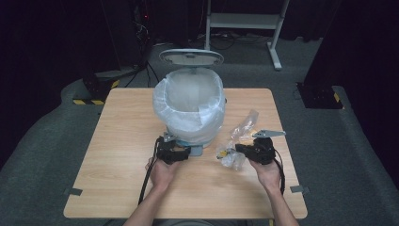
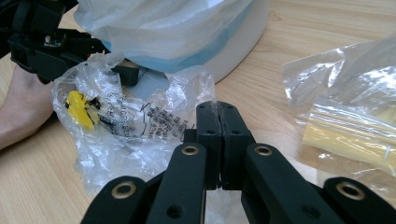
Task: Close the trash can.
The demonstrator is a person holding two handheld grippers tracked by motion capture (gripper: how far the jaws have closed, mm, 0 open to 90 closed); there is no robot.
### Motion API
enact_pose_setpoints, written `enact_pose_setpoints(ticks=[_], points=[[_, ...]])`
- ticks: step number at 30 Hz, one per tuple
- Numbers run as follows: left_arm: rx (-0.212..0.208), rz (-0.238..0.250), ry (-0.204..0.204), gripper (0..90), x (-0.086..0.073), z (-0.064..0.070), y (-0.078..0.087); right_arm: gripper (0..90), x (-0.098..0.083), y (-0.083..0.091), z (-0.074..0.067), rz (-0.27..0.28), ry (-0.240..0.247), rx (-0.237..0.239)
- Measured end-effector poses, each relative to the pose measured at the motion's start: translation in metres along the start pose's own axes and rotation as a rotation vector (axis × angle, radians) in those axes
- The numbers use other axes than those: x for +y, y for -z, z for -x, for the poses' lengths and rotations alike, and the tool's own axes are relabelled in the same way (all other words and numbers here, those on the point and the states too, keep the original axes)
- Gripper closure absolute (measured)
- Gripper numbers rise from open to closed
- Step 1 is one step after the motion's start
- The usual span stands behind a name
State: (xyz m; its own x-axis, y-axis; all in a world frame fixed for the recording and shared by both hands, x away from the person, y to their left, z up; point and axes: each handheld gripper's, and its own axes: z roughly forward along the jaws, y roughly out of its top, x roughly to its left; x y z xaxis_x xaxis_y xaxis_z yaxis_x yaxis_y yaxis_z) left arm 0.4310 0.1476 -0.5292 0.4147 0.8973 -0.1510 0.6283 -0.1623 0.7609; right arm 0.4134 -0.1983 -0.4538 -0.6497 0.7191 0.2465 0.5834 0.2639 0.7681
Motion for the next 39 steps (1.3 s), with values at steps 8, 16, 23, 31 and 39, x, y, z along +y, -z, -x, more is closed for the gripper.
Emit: enact_pose_setpoints(ticks=[8,16,23,31,39], points=[[0.0,0.0,0.0,17.8,0.0,0.0,0.0,88.9,0.004,0.009,0.002,0.017,-0.005,-0.006],[0.0,0.0,0.0,17.9,0.0,0.0,0.0,88.9,0.004,0.016,0.005,0.033,-0.014,-0.018],[0.0,0.0,0.0,17.9,0.0,0.0,0.0,89.0,0.006,0.021,0.005,0.039,-0.012,-0.022],[0.0,0.0,0.0,17.9,0.0,0.0,0.0,89.3,0.014,0.027,0.003,0.045,0.01,-0.03],[0.0,0.0,-0.001,17.9,0.0,0.0,0.0,89.4,0.02,0.033,0.003,0.069,0.013,-0.023]])
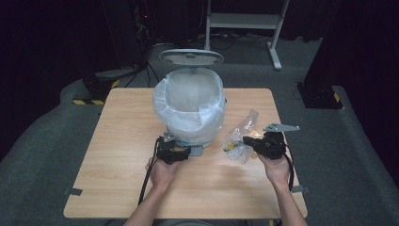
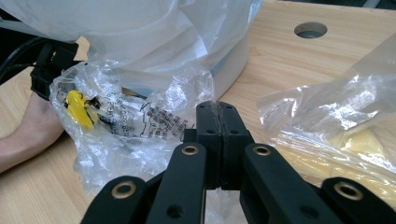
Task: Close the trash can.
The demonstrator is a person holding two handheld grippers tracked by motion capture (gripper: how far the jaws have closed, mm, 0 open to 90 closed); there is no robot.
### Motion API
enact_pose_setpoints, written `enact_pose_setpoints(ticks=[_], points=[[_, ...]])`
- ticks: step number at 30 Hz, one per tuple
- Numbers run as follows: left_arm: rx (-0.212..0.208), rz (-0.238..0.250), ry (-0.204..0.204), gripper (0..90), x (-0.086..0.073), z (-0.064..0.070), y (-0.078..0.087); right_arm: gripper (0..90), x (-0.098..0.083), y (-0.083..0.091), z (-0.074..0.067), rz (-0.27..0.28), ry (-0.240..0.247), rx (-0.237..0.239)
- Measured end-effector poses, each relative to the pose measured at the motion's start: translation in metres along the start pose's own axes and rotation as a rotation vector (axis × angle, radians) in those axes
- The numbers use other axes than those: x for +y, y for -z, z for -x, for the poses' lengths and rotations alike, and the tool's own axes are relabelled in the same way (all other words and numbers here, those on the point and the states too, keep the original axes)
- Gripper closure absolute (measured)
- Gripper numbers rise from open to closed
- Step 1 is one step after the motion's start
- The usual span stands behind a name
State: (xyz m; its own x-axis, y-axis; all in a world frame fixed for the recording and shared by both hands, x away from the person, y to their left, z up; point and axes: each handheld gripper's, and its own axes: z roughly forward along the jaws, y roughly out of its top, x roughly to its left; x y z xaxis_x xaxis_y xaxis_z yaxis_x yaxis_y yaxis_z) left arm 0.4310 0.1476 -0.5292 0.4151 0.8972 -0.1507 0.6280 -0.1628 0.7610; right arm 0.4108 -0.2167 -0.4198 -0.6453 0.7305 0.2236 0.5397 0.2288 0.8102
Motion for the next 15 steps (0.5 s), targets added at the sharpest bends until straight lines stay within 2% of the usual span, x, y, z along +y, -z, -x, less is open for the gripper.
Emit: enact_pose_setpoints(ticks=[6,15], points=[[0.0,0.001,0.001,17.9,0.0,0.0,0.0,89.4,0.009,0.009,-0.001,0.031,0.006,0.0],[-0.001,0.0,0.001,17.9,0.0,0.0,0.0,89.5,0.018,0.015,-0.001,0.045,0.011,0.001]])
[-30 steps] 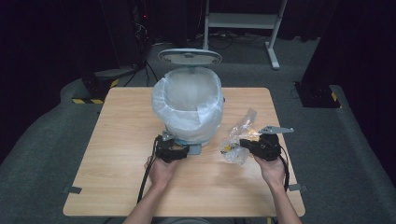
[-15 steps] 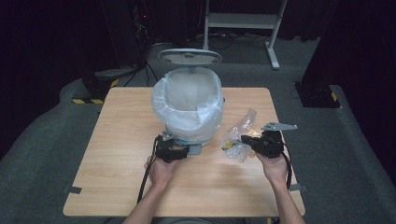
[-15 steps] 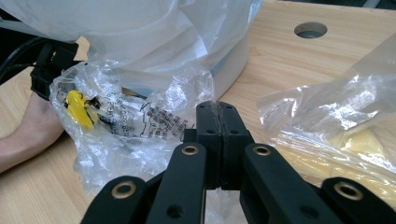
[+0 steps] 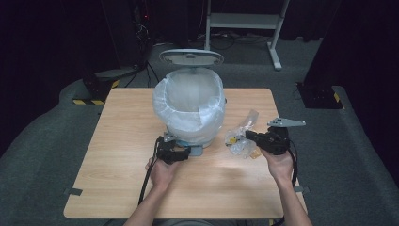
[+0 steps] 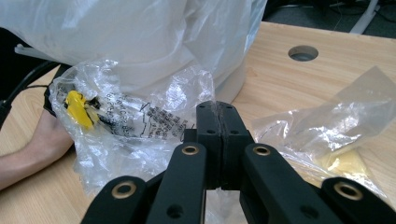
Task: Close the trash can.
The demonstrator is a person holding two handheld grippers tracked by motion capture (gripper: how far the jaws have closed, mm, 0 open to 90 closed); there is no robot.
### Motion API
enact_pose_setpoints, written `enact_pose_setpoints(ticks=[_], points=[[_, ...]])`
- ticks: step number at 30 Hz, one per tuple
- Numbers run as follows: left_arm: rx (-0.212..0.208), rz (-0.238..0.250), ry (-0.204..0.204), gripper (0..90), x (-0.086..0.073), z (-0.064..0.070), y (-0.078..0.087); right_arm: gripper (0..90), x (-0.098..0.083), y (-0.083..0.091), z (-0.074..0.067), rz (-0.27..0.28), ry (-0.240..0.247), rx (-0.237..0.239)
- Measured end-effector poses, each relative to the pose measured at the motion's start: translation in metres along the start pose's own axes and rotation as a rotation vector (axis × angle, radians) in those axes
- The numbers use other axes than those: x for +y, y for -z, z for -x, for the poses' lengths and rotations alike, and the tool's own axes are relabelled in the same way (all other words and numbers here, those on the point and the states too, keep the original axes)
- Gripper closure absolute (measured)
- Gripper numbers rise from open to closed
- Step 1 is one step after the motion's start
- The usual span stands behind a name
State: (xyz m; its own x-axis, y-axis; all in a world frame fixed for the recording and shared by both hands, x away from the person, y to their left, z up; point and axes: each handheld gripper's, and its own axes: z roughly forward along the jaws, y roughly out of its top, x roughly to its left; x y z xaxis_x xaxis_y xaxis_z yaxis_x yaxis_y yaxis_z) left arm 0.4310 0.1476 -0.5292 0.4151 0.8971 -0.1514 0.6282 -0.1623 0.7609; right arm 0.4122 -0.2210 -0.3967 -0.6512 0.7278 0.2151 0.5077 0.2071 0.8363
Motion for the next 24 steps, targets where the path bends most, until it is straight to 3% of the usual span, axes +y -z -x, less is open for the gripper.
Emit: enact_pose_setpoints(ticks=[11,18,24], points=[[0.001,0.0,0.0,17.9,0.0,0.0,0.0,89.5,0.015,0.01,0.002,0.042,-0.028,0.025],[0.0,0.0,0.0,17.9,0.0,0.0,0.0,89.5,0.035,0.015,-0.003,0.034,0.017,0.019],[0.0,0.001,0.0,17.9,0.0,0.0,0.0,89.5,0.048,0.021,-0.005,0.055,0.017,0.04]])
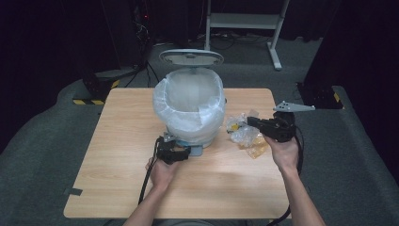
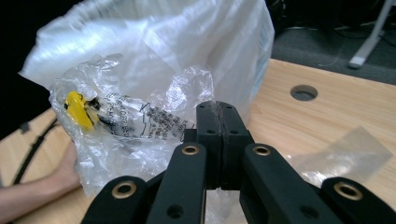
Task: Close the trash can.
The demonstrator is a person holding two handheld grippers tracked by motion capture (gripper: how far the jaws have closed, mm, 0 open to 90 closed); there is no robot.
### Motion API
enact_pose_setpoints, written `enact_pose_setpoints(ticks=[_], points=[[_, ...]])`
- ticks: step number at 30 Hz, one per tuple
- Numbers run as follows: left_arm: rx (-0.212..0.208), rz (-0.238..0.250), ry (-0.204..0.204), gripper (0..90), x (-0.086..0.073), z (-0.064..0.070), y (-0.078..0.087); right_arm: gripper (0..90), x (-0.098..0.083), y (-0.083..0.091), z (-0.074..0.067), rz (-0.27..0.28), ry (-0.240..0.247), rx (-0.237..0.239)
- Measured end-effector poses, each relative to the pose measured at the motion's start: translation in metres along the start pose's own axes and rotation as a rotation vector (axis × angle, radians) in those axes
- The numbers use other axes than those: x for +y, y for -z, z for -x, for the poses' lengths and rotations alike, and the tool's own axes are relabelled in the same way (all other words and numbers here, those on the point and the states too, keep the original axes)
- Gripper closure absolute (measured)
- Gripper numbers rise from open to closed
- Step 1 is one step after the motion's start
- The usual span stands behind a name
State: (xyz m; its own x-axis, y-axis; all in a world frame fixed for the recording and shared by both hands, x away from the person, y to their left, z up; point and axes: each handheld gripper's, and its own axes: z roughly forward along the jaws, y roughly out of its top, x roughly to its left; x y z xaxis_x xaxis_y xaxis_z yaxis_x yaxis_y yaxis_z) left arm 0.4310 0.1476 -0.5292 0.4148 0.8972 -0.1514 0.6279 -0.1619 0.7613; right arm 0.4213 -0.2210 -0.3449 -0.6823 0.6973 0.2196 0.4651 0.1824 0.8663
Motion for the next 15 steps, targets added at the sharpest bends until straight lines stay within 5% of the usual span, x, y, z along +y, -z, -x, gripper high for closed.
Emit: enact_pose_setpoints(ticks=[15], points=[[-0.001,-0.001,0.0,17.9,0.0,0.0,0.0,89.5,0.038,-0.004,-0.006,0.018,0.02,0.034]])
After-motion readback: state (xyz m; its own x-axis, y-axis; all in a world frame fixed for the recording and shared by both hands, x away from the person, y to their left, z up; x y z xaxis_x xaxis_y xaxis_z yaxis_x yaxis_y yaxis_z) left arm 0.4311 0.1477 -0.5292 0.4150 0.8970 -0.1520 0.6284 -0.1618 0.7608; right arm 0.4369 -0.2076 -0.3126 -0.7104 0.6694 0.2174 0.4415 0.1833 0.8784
